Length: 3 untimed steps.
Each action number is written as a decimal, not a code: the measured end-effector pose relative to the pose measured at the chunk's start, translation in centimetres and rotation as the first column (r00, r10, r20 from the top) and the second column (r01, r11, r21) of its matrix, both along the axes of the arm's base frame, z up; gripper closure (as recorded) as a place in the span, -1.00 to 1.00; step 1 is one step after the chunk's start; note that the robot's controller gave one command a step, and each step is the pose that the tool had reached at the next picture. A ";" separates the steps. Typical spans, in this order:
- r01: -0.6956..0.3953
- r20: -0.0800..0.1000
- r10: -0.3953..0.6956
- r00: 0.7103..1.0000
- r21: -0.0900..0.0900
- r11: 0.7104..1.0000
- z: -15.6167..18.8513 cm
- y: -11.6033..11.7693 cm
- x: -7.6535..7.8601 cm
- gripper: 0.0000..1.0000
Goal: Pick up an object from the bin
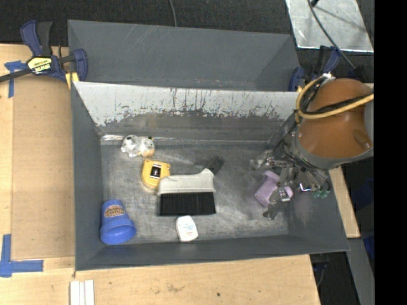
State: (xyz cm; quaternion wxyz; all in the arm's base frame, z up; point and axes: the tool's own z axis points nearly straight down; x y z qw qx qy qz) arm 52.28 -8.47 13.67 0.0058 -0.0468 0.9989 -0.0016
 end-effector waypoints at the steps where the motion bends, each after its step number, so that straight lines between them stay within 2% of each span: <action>1: -0.156 -0.015 0.156 0.988 0.004 0.988 -2.5 -0.9 -1.3 -1.00; 2: -0.173 -0.004 0.173 0.985 0.000 0.985 -3.8 -3.1 3.0 -1.00; 3: -0.293 0.015 0.293 0.956 0.004 0.956 -5.4 -4.7 3.4 1.00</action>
Offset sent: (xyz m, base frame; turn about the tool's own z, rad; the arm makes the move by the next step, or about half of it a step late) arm 0.0721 -0.0491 -0.0667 -0.1277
